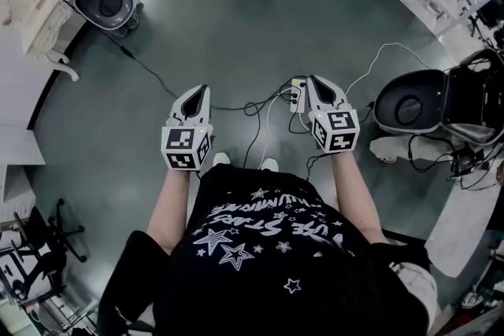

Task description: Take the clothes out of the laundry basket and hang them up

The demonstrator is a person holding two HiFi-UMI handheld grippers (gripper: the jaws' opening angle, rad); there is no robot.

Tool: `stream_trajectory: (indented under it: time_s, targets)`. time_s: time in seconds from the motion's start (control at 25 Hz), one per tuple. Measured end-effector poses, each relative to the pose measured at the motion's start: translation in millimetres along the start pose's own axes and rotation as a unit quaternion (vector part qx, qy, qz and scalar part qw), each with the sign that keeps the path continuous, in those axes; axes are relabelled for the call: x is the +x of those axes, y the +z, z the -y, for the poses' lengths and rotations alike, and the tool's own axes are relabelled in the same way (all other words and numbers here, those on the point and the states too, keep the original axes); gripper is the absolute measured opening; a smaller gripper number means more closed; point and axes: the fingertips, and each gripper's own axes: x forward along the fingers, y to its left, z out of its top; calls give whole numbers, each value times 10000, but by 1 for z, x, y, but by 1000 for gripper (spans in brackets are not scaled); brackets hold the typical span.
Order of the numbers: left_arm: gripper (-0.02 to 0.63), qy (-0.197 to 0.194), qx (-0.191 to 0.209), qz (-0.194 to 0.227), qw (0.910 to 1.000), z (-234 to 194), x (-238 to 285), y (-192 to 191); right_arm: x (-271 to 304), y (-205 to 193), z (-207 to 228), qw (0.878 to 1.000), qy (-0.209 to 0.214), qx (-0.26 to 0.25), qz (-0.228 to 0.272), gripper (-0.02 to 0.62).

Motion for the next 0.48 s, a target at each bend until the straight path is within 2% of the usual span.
stream_trajectory:
  time_s: [0.16, 0.28, 0.32, 0.36, 0.4, 0.48]
  targets:
    - [18, 42, 63, 135, 9999, 13, -4, -6, -2, 0, 0, 9995, 151, -238, 147, 9]
    - [33, 125, 77, 243, 9996, 12, -2, 0, 4, 0, -3, 9995, 187, -201, 122, 9]
    - [95, 106, 61, 272, 9996, 12, -1, 1, 7, 0, -5, 9996, 230, -165, 95, 9]
    - [191, 74, 41, 285, 9996, 11, 1, 2, 11, -1, -7, 9995, 287, -141, 70, 56]
    - [225, 39, 16, 280, 9996, 10, 4, 2, 15, -2, -9, 9993, 340, -132, 43, 122]
    - [263, -14, -56, 256, 9997, 7, 12, 0, 25, -3, -9, 9992, 388, -122, 0, 191]
